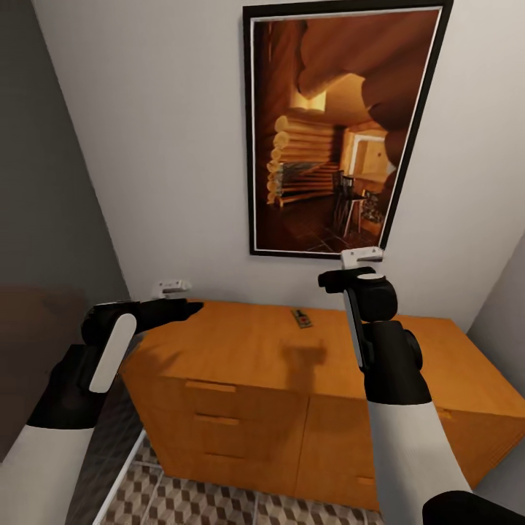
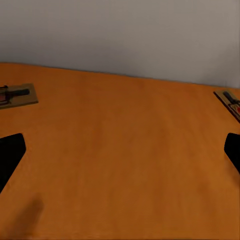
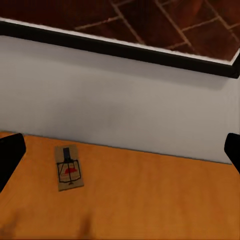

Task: Take the four mousetraps from the cabinet in the bathroom and place them on the bathroom floor. Make sure all four end up on the same floor surface, and ensure that at least two of them are either under or directly next to the same bathroom sink.

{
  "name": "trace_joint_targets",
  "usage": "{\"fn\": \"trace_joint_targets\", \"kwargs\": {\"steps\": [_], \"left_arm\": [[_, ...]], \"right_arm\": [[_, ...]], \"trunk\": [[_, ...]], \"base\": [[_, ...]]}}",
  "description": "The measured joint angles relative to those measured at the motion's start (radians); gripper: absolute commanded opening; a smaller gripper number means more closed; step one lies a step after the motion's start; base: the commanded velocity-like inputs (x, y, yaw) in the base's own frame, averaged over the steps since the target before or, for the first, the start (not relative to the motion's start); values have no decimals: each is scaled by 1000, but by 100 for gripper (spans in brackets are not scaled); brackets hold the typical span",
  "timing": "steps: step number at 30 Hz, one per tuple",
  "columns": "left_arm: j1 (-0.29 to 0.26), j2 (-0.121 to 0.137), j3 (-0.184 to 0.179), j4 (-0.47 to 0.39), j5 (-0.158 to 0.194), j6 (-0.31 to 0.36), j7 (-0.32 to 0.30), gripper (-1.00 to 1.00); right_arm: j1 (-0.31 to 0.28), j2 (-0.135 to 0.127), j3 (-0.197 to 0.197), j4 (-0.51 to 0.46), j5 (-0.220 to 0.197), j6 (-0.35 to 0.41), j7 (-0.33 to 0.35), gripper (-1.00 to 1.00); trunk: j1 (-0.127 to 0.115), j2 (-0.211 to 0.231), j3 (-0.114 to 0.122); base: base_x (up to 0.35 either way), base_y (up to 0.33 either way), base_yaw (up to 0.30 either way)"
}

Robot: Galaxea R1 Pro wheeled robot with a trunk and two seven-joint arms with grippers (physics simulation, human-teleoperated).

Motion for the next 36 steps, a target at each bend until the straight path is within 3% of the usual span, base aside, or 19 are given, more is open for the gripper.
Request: {"fn": "trace_joint_targets", "kwargs": {"steps": [8,21,36], "left_arm": [[0,0,2,2,-13,1,13,100],[0,2,14,10,-33,5,34,100],[0,-9,14,39,-68,8,231,100]], "right_arm": [[0,0,0,0,0,0,0,100],[0,0,2,-1,-1,0,0,100],[0,0,0,0,-1,0,0,100]], "trunk": [[0,0,0],[0,0,0],[0,0,0]], "base": [[0,0,173],[0,0,23],[0,0,1]]}}
